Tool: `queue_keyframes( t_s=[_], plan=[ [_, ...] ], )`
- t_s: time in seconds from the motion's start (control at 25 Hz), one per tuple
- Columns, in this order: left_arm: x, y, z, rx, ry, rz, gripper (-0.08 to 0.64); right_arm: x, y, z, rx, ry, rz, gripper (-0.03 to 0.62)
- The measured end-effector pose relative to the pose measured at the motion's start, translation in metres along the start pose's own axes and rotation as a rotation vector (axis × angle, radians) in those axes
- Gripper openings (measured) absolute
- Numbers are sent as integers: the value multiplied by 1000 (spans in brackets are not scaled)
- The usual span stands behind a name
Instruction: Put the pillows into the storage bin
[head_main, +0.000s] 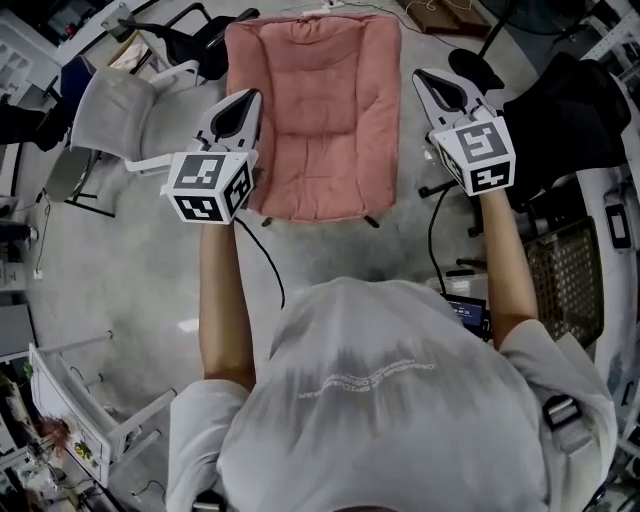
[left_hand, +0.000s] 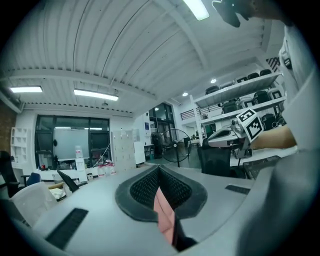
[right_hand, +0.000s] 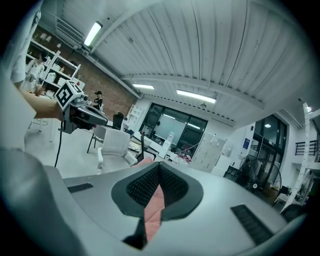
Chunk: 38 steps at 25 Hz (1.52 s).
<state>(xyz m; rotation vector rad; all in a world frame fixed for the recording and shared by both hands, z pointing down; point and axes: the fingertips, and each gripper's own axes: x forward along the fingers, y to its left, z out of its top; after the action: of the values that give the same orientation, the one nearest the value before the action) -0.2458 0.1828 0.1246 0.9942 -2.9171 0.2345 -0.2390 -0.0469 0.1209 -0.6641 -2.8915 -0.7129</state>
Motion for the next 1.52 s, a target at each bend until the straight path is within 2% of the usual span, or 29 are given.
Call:
queue_keyframes(
  t_s=[0.2,0.44,0.68,1.08,1.52],
  plan=[
    [-1,15,12,28,-10,44,15,5,-8,12,-10,-29,7,25],
    [-3,21,28,83,-35,49,15,3,-6,19,-22,-50,-10,25],
    [-8,16,31,88,-42,41,15,-7,3,29,-28,-51,0,25],
    [-8,4,20,84,-16,14,16,-16,7,15,6,-21,-17,25],
    [0,4,13,70,-2,4,15,-13,-3,4,-3,-6,-39,25]
  ],
)
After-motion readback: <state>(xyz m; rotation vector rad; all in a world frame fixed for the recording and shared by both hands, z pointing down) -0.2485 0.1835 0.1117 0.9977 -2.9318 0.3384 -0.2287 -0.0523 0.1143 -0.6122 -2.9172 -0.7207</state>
